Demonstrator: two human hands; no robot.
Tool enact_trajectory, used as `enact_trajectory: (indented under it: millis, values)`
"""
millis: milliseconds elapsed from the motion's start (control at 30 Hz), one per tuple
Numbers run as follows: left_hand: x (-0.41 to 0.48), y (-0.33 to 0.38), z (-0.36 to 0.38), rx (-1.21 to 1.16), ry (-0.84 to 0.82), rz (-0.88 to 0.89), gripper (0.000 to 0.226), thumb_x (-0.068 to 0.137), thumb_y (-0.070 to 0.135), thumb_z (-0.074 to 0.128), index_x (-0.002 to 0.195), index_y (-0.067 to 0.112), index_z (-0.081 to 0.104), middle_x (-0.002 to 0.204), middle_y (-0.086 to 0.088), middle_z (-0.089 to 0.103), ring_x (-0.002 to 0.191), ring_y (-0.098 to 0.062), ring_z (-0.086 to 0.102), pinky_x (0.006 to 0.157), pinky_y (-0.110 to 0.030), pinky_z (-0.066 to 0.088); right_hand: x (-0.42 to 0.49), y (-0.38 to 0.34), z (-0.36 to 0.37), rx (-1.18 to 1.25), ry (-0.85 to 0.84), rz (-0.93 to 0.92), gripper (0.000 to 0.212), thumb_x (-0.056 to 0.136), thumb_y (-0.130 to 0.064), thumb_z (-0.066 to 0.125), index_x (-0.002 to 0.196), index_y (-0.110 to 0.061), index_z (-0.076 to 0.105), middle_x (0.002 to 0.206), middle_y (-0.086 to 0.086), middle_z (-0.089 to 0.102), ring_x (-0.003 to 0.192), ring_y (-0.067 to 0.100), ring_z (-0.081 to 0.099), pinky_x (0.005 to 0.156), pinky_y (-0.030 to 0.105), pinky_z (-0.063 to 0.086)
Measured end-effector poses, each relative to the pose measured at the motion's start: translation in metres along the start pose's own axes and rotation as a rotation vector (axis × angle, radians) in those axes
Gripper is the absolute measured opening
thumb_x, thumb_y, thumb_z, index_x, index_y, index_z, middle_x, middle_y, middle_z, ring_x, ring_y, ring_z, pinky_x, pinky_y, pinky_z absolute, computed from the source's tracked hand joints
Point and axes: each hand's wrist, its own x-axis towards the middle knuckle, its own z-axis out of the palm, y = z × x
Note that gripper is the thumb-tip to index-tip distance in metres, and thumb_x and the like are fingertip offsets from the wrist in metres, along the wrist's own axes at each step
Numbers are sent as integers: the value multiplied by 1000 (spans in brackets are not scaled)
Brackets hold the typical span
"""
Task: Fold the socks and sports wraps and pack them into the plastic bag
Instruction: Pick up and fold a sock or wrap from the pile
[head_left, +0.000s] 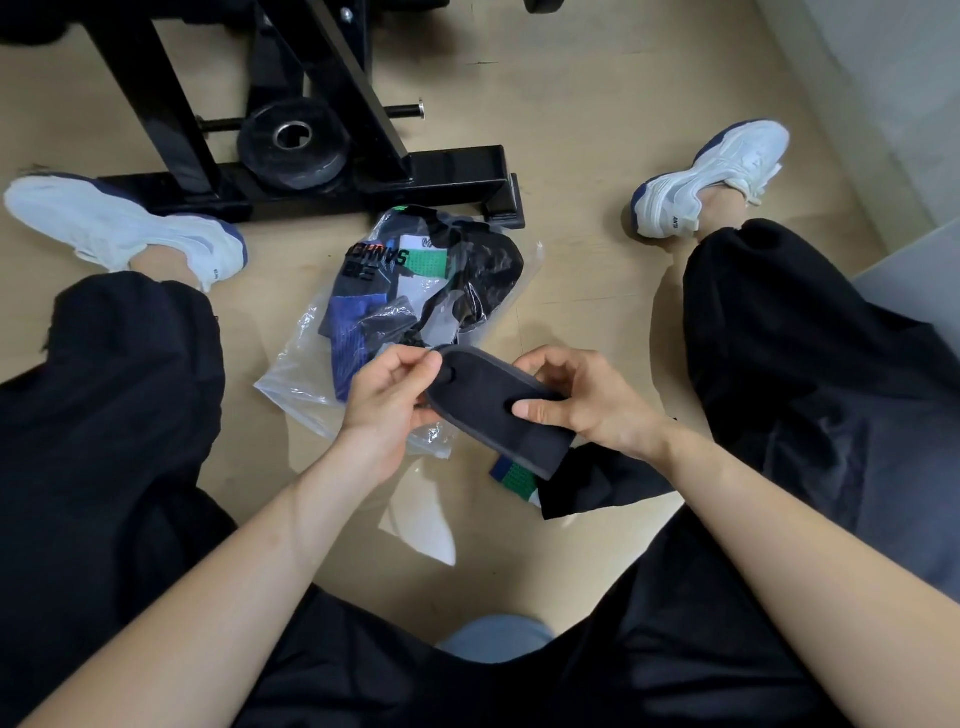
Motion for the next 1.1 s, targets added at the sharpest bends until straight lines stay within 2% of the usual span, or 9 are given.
enact_trajectory:
  millis: [100, 267, 400, 467, 533, 633, 767, 967, 1100]
  values:
    - [6, -1, -5, -16, 84, 4, 9, 99, 12, 63, 103, 5, 65, 90, -5, 71, 76, -16, 67, 63, -29, 59, -3, -1, -6, -4, -21, 53, 31, 84, 1, 74, 112, -4, 61, 89, 4, 71, 75, 8, 67, 65, 24, 55]
    - [8, -6, -6, 45, 157, -17, 16, 97, 15, 67, 108, 3, 67, 92, -5, 69, 78, -19, 66, 61, -27, 59, -5, -5, -9, -17, -46, 15, 36, 89, 1, 69, 122, -13, 62, 105, 24, 60, 77, 17, 62, 53, 28, 55]
    - [10, -6, -8, 134, 172, 49, 3, 95, 16, 69, 92, 15, 70, 87, -6, 70, 83, -19, 65, 77, -38, 61, -7, 0, -8, -120, -47, 80, 33, 88, -3, 72, 117, -17, 69, 114, 8, 66, 97, 16, 65, 72, 29, 60]
    - [8, -5, -7, 188, 153, 125, 6, 94, 16, 71, 89, 20, 70, 85, -5, 71, 79, -14, 65, 68, -29, 58, -5, 4, -9, -201, -30, 78, 36, 85, -6, 76, 118, -20, 70, 113, -1, 69, 102, 5, 63, 89, 26, 54]
    - [4, -3, -6, 237, 100, 198, 7, 92, 14, 73, 89, 19, 71, 83, -2, 73, 75, -9, 64, 64, -24, 55, -3, 7, -9, -216, -4, 95, 38, 84, -8, 77, 119, -20, 70, 110, -6, 69, 99, -2, 60, 88, 22, 48]
    - [1, -6, -5, 325, 10, 299, 7, 89, 8, 76, 92, 15, 74, 83, -4, 74, 75, -11, 66, 73, -30, 58, -2, 8, -8, -28, 48, 162, 40, 86, -4, 74, 123, -18, 67, 107, 2, 67, 98, 12, 62, 73, 30, 58]
    - [-7, -9, -1, 462, -100, 417, 10, 86, 8, 78, 95, 14, 76, 87, 3, 76, 80, -9, 70, 76, -21, 55, -2, 7, -4, 168, 71, 215, 43, 89, 1, 69, 129, -13, 63, 118, 24, 64, 98, 29, 69, 83, 45, 60]
    - [-17, -22, 8, 656, -221, 657, 18, 83, 22, 78, 101, 17, 78, 106, 11, 73, 96, -9, 70, 79, -30, 58, -1, 1, 1, 520, 54, 297, 35, 95, -9, 61, 130, -11, 61, 108, 14, 67, 97, 25, 66, 85, 43, 60]
    - [-22, -30, 13, 786, -303, 783, 22, 85, 27, 78, 105, 20, 79, 118, 11, 72, 110, -6, 66, 92, -35, 54, 0, 6, 4, 456, 145, 282, 34, 88, -11, 72, 122, -12, 64, 112, 20, 62, 92, 25, 67, 76, 41, 59]
